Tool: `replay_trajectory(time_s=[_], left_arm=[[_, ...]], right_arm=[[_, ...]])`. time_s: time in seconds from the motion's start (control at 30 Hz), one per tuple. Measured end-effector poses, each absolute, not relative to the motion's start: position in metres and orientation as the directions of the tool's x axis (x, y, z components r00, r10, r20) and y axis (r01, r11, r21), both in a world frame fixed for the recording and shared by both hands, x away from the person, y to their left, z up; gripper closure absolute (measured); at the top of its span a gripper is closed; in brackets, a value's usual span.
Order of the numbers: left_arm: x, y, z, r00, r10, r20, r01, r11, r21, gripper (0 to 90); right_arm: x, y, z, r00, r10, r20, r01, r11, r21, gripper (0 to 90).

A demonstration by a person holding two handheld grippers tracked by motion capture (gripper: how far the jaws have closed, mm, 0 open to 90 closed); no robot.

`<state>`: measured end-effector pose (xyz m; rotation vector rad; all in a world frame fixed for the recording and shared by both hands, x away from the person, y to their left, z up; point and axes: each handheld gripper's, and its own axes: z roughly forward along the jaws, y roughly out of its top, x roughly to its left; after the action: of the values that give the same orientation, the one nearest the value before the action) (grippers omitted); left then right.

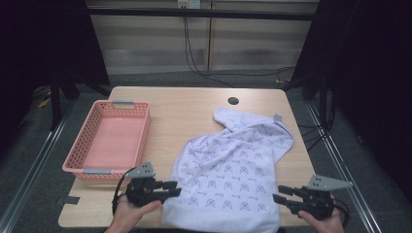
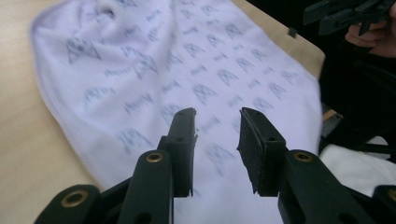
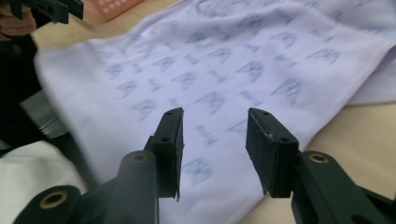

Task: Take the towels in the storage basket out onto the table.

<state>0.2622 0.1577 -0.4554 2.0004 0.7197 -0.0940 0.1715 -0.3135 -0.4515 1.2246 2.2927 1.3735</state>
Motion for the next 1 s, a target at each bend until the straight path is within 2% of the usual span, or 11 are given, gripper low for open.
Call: replay_trajectory(time_s=[0.2, 0.3, 0.33, 0.37, 0.4, 0.47, 0.53, 0.67, 0.87, 0.93, 1.0], left_arm=[[0.331, 0.129, -0.482, 0.790, 0.518, -0.328, 0.562, -0.401, 0.723, 63.6], [0.341, 0.122, -0.490, 0.785, 0.540, -0.304, 0.566, -0.424, 0.707, 64.2], [0.343, 0.120, -0.494, 0.780, 0.538, -0.318, 0.578, -0.427, 0.695, 69.8], [0.343, 0.118, -0.498, 0.782, 0.539, -0.313, 0.584, -0.458, 0.671, 69.8], [0.339, 0.114, -0.500, 0.791, 0.548, -0.270, 0.565, -0.486, 0.667, 77.3], [0.334, 0.114, -0.497, 0.805, 0.535, -0.258, 0.555, -0.524, 0.646, 85.1], [0.325, 0.118, -0.497, 0.806, 0.536, -0.250, 0.551, -0.526, 0.648, 86.8], [0.302, 0.130, -0.495, 0.824, 0.510, -0.249, 0.535, -0.554, 0.638, 87.4], [0.258, 0.148, -0.492, 0.848, 0.422, -0.322, 0.527, -0.598, 0.604, 85.8], [0.252, 0.154, -0.491, 0.841, 0.413, -0.349, 0.537, -0.568, 0.623, 76.3], [0.257, 0.159, -0.485, 0.827, 0.423, -0.372, 0.555, -0.502, 0.663, 75.2]], right_arm=[[0.240, -0.319, -0.470, -0.552, 0.819, 0.154, 0.587, 0.251, 0.770, 48.2], [0.264, -0.323, -0.478, -0.528, 0.836, 0.148, 0.605, 0.248, 0.757, 46.7], [0.270, -0.323, -0.480, -0.520, 0.839, 0.157, 0.615, 0.241, 0.751, 46.7], [0.270, -0.323, -0.480, -0.520, 0.839, 0.157, 0.615, 0.241, 0.751, 46.7], [0.275, -0.323, -0.482, -0.506, 0.848, 0.155, 0.624, 0.236, 0.745, 46.7], [0.283, -0.322, -0.487, -0.493, 0.856, 0.156, 0.637, 0.233, 0.735, 47.9], [0.286, -0.320, -0.490, -0.495, 0.856, 0.149, 0.641, 0.245, 0.727, 57.2], [0.273, -0.311, -0.487, -0.554, 0.815, 0.170, 0.629, 0.276, 0.727, 85.9], [0.233, -0.307, -0.471, -0.613, 0.760, 0.218, 0.602, 0.271, 0.751, 88.1], [0.206, -0.306, -0.471, -0.641, 0.731, 0.233, 0.604, 0.294, 0.740, 88.1], [0.199, -0.306, -0.471, -0.645, 0.728, 0.233, 0.607, 0.303, 0.734, 88.1]])
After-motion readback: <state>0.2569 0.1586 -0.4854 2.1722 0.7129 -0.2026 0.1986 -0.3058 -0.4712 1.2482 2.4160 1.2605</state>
